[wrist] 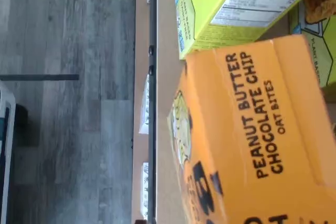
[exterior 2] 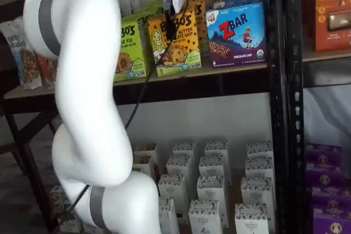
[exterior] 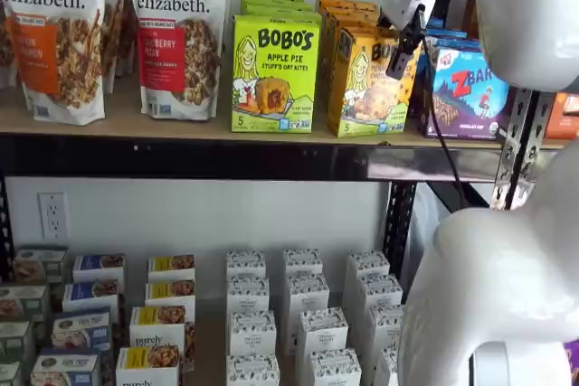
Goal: Pick up the orange box on the top shelf, the fifth box from the left
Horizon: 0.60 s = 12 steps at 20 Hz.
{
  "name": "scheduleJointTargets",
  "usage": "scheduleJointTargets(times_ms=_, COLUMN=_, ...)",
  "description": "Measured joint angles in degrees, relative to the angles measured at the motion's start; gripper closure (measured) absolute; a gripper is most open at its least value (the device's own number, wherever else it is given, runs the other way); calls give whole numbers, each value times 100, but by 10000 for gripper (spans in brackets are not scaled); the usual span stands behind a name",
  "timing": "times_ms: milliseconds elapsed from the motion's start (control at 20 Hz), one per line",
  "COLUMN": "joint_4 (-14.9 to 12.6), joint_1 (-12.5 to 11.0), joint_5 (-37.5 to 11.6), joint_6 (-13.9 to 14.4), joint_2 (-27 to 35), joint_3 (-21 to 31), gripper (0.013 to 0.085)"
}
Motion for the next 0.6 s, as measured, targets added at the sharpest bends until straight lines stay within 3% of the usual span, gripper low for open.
scheduleJointTargets(times_ms=550, joint_4=-34, joint_1=37, joint_5=-76, joint_6=25, joint_2=0, joint_3=15, gripper=130)
scheduleJointTargets(times_ms=600, joint_4=-35, joint_1=34, joint_5=-100, joint_6=20, joint_2=-9, joint_3=30, gripper=170)
